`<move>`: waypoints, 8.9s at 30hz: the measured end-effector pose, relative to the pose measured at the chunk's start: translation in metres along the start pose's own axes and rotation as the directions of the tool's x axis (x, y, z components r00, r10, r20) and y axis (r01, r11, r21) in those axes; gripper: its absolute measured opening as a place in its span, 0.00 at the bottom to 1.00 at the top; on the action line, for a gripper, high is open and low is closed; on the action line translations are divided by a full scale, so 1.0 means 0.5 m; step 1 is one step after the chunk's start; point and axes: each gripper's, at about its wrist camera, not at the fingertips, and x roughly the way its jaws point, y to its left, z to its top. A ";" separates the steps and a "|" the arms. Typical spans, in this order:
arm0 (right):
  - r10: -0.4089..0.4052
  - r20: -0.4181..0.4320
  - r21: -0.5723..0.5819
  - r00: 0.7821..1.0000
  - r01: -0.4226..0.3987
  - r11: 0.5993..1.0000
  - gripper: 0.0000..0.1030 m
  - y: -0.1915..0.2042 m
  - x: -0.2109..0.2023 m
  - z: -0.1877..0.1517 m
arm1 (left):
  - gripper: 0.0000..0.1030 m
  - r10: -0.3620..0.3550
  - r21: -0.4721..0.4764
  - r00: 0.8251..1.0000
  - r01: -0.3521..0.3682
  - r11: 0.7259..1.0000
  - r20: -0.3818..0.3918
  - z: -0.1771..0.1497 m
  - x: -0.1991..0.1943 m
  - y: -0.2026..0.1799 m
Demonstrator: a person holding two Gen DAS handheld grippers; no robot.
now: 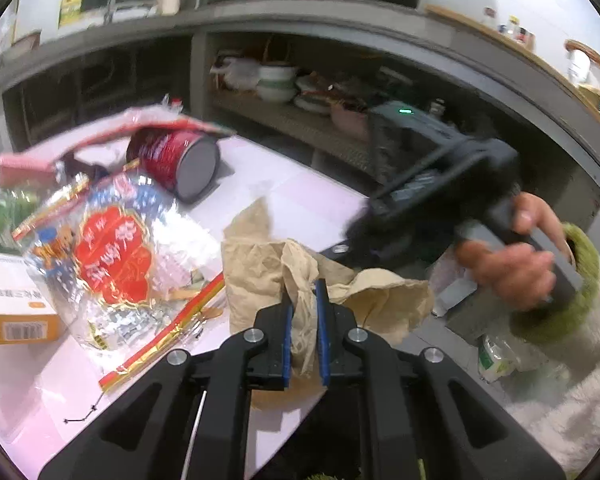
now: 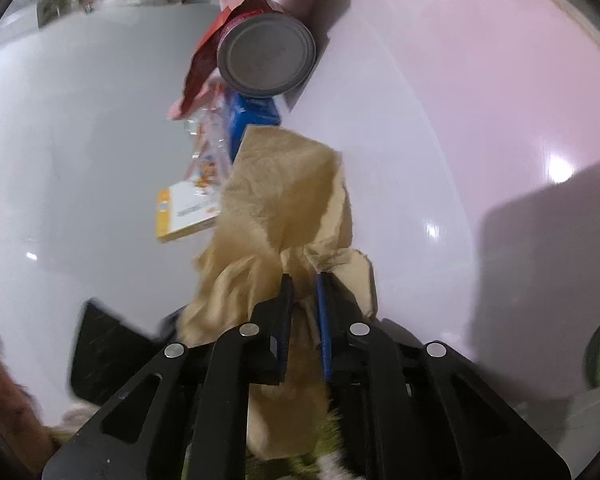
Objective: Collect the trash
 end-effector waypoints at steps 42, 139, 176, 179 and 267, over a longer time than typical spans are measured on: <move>-0.401 0.032 -0.309 0.915 0.391 0.867 0.64 0.137 0.066 -0.005 | 0.44 0.032 0.123 0.999 -0.030 0.992 -0.013 -0.038 0.063 -0.048; -0.408 0.504 -0.276 0.761 0.590 0.759 0.03 0.193 -0.102 -0.162 | 0.28 0.534 -0.493 0.818 -0.381 0.782 0.215 0.081 -0.418 0.181; -0.752 0.499 0.613 0.431 0.438 0.658 0.41 -0.444 -0.409 0.165 | 0.43 0.083 0.123 0.882 -0.029 0.992 -0.463 0.488 0.834 -0.227; -0.784 0.482 0.614 0.392 0.487 0.621 0.57 -0.468 -0.394 0.189 | 0.66 0.089 0.088 0.880 -0.053 0.995 -0.467 0.494 0.862 -0.220; -0.322 0.483 -0.319 0.814 0.506 0.801 0.91 0.238 0.049 -0.011 | 0.85 0.468 -0.547 0.866 -0.481 0.686 -0.174 -0.088 -0.183 0.420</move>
